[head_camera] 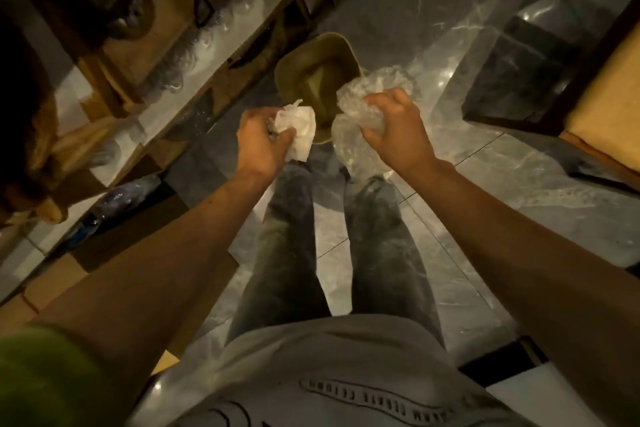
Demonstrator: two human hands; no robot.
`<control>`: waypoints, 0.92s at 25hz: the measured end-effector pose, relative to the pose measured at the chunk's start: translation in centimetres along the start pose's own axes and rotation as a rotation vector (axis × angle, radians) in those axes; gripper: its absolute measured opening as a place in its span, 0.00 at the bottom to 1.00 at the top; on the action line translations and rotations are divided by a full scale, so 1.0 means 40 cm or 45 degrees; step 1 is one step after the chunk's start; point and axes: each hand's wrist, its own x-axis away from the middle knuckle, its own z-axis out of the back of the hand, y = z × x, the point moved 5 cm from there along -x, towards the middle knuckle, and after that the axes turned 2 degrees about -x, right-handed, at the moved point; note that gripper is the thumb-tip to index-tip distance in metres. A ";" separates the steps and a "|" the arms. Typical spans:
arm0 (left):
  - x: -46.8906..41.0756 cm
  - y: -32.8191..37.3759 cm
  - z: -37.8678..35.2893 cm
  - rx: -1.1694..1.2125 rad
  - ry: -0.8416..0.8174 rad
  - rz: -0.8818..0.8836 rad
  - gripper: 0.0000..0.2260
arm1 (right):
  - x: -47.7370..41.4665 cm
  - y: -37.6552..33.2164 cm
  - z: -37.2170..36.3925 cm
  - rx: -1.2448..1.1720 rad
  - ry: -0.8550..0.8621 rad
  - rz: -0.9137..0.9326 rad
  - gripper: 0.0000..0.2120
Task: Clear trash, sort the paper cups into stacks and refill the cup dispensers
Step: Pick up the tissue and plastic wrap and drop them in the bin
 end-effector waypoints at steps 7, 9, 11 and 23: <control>-0.248 -0.063 -0.174 -0.064 -0.141 0.052 0.23 | -0.183 0.123 -0.206 0.112 -0.234 -0.120 0.29; -0.314 -0.088 -0.216 -0.110 -0.169 0.047 0.21 | -0.243 0.150 -0.260 0.146 -0.255 -0.140 0.29; -0.368 -0.115 -0.256 -0.172 -0.191 0.033 0.19 | -0.290 0.171 -0.305 0.148 -0.255 -0.136 0.28; -0.637 -0.210 -0.406 -0.344 -0.149 -0.128 0.21 | -0.511 0.277 -0.504 0.203 -0.268 -0.161 0.27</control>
